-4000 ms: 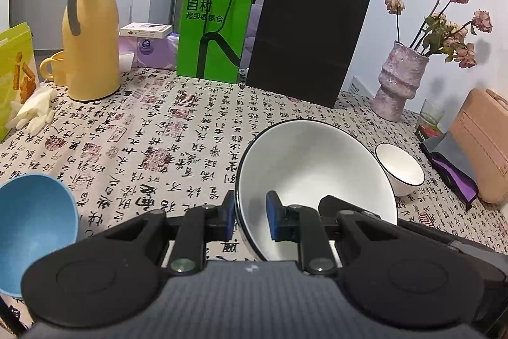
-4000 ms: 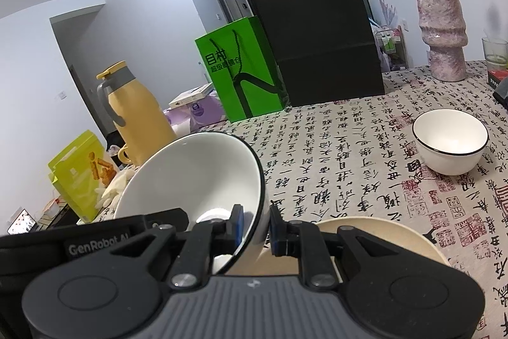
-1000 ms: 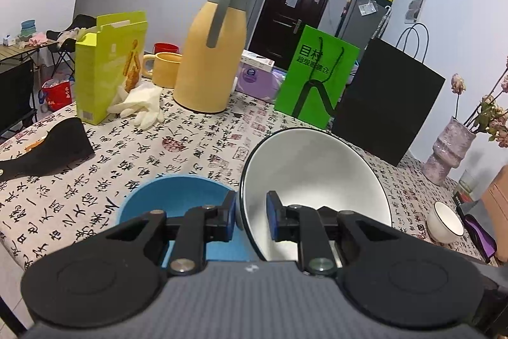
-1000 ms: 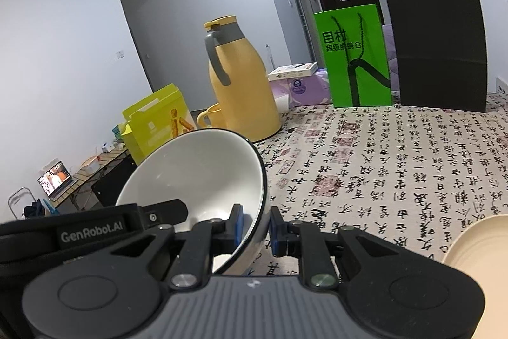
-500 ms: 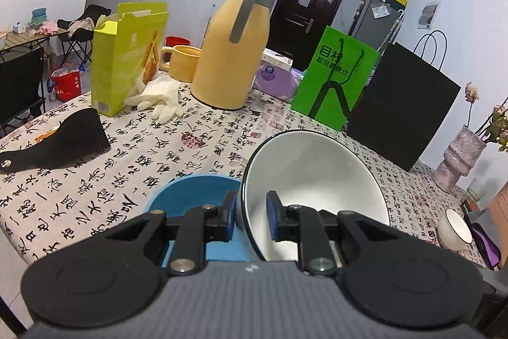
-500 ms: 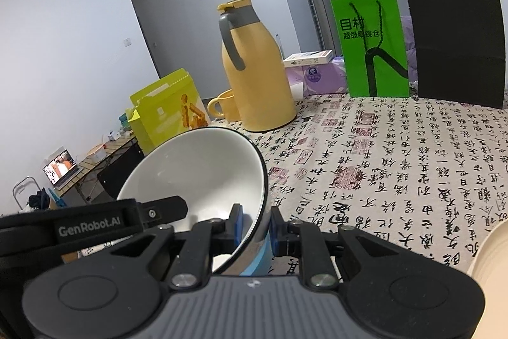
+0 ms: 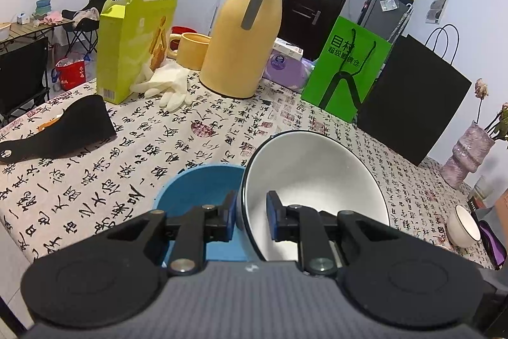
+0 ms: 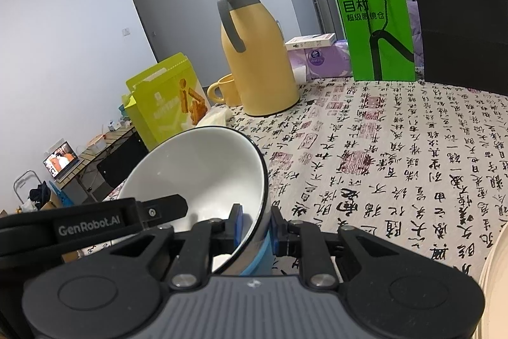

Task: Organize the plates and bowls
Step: 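Lower the large white bowl into the blue bowl with both grippers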

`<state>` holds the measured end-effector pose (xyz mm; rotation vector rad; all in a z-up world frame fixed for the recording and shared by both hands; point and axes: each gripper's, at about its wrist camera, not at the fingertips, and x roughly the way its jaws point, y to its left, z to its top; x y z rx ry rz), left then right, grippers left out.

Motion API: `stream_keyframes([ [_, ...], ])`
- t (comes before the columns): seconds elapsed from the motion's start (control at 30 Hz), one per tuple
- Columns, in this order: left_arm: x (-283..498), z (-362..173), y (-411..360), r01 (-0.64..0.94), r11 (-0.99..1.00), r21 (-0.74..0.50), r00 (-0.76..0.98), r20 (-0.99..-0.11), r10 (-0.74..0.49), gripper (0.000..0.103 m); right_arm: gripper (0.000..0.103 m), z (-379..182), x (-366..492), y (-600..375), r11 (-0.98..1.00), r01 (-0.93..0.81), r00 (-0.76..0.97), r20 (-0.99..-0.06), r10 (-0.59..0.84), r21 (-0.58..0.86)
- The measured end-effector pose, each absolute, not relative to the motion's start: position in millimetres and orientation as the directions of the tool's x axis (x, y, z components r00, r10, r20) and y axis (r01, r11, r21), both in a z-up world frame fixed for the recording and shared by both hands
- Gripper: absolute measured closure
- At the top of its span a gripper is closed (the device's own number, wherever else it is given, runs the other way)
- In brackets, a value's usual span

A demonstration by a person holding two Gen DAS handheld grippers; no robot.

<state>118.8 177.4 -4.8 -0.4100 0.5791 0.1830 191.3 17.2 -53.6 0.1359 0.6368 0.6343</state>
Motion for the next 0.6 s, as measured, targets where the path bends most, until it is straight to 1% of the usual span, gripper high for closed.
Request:
stream_keyframes([
  [0.33, 121.3, -12.4, 179.8, -0.292, 0.903, -0.316, 0.807, -0.588, 0.056, 0.084, 0.086, -61.5, 196.4, 20.5, 0.801, -0.509, 0.603, -0.533, 0.593, 0.316],
  [0.6, 115.7, -11.4, 184.4, -0.303, 0.898, -0.319, 0.808, -0.585, 0.065, 0.084, 0.086, -60.1, 196.3, 25.4, 0.790, -0.529, 0.591, -0.533, 0.606, 0.311],
])
